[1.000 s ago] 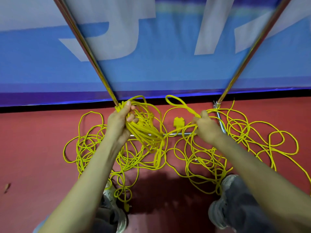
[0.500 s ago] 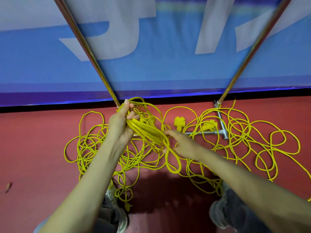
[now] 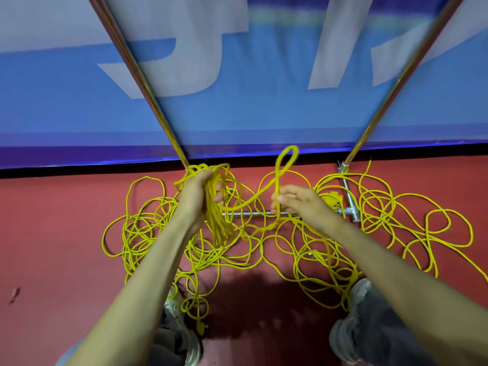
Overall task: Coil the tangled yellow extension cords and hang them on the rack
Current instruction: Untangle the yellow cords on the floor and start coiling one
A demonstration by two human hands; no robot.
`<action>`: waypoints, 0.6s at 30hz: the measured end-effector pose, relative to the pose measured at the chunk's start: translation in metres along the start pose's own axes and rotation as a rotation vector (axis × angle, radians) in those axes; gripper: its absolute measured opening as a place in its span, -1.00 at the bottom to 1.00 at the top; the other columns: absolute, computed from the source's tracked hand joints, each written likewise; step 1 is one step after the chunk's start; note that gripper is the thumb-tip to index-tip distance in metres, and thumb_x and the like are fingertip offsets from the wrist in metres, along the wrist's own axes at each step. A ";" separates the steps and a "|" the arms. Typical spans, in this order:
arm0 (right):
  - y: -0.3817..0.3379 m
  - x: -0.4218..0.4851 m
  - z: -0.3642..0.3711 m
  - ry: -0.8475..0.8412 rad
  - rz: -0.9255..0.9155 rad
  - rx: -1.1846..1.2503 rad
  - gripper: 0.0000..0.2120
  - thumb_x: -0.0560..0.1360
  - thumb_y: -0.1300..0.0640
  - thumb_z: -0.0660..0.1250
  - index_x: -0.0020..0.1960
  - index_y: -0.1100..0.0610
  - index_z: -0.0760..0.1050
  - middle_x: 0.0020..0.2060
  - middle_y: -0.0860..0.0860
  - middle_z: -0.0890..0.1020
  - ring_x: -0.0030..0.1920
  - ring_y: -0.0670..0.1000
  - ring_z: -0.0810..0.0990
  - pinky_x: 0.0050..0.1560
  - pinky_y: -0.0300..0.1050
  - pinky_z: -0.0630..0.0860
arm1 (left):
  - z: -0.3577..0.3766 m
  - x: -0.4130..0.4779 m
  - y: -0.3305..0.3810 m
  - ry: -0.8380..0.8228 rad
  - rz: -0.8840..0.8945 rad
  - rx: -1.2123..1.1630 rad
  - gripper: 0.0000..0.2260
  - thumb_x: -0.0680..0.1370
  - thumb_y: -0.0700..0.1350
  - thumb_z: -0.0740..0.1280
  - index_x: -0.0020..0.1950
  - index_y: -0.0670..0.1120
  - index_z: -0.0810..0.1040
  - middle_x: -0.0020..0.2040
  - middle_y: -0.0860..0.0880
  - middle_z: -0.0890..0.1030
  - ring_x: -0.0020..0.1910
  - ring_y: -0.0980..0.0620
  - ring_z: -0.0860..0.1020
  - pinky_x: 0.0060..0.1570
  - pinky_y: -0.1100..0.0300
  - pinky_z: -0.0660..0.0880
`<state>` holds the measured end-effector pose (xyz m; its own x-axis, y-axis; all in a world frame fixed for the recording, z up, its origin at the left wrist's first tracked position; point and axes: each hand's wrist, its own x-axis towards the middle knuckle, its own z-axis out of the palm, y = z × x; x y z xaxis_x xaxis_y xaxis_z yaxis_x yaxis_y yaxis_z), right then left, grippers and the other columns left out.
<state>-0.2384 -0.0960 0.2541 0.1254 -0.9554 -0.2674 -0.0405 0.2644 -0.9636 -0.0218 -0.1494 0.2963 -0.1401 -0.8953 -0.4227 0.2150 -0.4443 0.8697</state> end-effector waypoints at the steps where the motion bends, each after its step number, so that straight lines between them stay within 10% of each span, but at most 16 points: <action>1: 0.000 0.004 0.000 0.066 0.066 0.052 -0.83 0.57 0.34 0.18 -0.11 0.19 0.49 -0.32 0.04 0.56 -0.34 -0.11 0.58 -0.23 -0.29 0.53 | -0.002 0.002 -0.003 0.020 -0.005 0.103 -0.77 0.64 -0.18 0.08 -0.19 -0.13 0.39 -0.44 -0.02 0.41 -0.60 0.09 0.31 -0.55 0.27 0.35; 7: 0.013 0.017 -0.027 0.417 0.054 -0.357 -0.96 0.55 0.13 0.29 -0.02 0.09 0.47 -0.30 -0.10 0.47 -0.31 -0.14 0.41 -0.28 -0.22 0.34 | -0.015 0.012 -0.027 0.135 0.017 0.764 -0.80 0.66 -0.14 0.17 0.02 -0.14 0.13 -0.26 -0.14 0.46 -0.45 0.00 0.41 -0.44 0.16 0.34; 12: -0.004 0.014 -0.068 0.824 0.085 -0.293 -0.82 0.58 0.12 0.23 -0.04 0.22 0.52 -0.32 0.06 0.48 -0.30 0.03 0.40 -0.20 -0.13 0.31 | -0.030 0.017 -0.024 0.235 0.063 0.753 -0.77 0.65 -0.18 0.16 0.14 -0.10 0.08 -0.28 -0.10 0.45 -0.40 -0.04 0.41 -0.35 0.12 0.36; 18: -0.005 0.008 -0.057 0.482 0.305 -0.716 -0.68 0.61 0.08 0.18 -0.18 0.28 0.51 -0.31 0.17 0.54 -0.11 0.18 0.52 -0.16 -0.05 0.35 | -0.020 0.014 -0.027 0.100 0.115 0.470 -0.85 0.67 -0.25 0.08 0.19 -0.05 0.31 -0.32 -0.09 0.39 -0.58 0.15 0.37 -0.55 0.31 0.34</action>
<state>-0.2941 -0.1126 0.2569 -0.4123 -0.8517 -0.3233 -0.6290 0.5229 -0.5754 -0.0096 -0.1505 0.2622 -0.0430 -0.9465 -0.3200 -0.2389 -0.3012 0.9231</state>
